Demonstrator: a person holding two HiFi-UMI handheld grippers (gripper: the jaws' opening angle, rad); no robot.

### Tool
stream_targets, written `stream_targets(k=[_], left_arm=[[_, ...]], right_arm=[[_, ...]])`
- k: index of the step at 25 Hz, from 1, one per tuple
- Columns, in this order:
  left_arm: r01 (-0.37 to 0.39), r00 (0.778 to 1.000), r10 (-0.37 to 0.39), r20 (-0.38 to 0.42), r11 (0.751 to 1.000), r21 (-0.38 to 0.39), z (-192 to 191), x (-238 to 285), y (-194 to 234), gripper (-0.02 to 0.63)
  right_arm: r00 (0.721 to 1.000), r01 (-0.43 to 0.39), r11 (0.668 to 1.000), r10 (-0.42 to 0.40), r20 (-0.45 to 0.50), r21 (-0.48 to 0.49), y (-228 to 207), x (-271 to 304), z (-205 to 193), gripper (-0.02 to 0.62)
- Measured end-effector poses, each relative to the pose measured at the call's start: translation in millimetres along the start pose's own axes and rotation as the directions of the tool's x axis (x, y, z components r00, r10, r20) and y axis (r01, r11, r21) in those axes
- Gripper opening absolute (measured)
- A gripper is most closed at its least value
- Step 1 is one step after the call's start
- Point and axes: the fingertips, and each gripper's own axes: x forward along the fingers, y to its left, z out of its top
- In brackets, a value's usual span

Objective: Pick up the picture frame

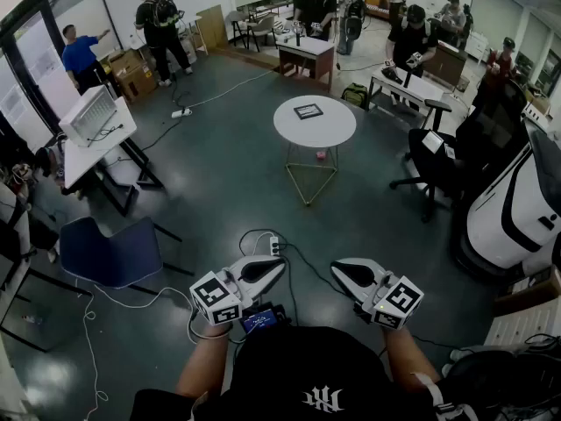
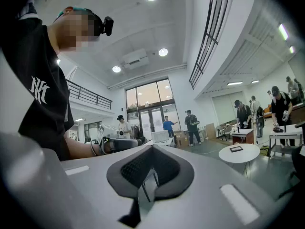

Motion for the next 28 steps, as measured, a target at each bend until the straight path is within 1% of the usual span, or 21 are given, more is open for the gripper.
stream_targets(k=[4, 11, 13, 16, 20, 22, 28], left_arm=[[-0.004, 1.000, 0.004, 0.008, 1.000, 0.002, -4, 23, -24, 0.003], [-0.045, 0.999, 0.045, 0.000, 0.999, -0.003, -11, 37, -41, 0.003], [-0.063, 0.998, 0.063, -0.012, 0.998, -0.008, -14, 38, -45, 0.003], [-0.078, 0.996, 0.078, -0.035, 0.997, -0.012, -20, 40, -50, 0.003], [-0.096, 0.994, 0.095, -0.049, 0.995, -0.034, -28, 48, -45, 0.003], [-0.091, 0.995, 0.088, -0.051, 0.995, -0.047, -28, 55, -42, 0.003], [-0.052, 0.997, 0.049, -0.060, 0.997, -0.054, -31, 84, -30, 0.003]], right_arm=[[1.000, 0.004, 1.000, -0.004, 0.013, -0.004, -11, -32, 2, -0.002], [0.999, -0.014, 1.000, 0.014, 0.031, 0.013, -22, -56, -2, -0.002], [0.999, -0.003, 1.000, 0.003, 0.042, 0.003, -26, -59, -2, -0.002], [0.996, 0.022, 1.000, -0.022, 0.086, 0.001, -35, -66, 4, -0.003], [0.991, 0.048, 0.998, -0.053, 0.121, 0.040, -49, -78, 3, -0.003], [0.991, 0.068, 0.996, -0.074, 0.115, 0.057, -56, -85, -2, -0.002], [0.989, 0.106, 0.991, -0.113, 0.092, 0.077, -84, -97, -10, 0.000]])
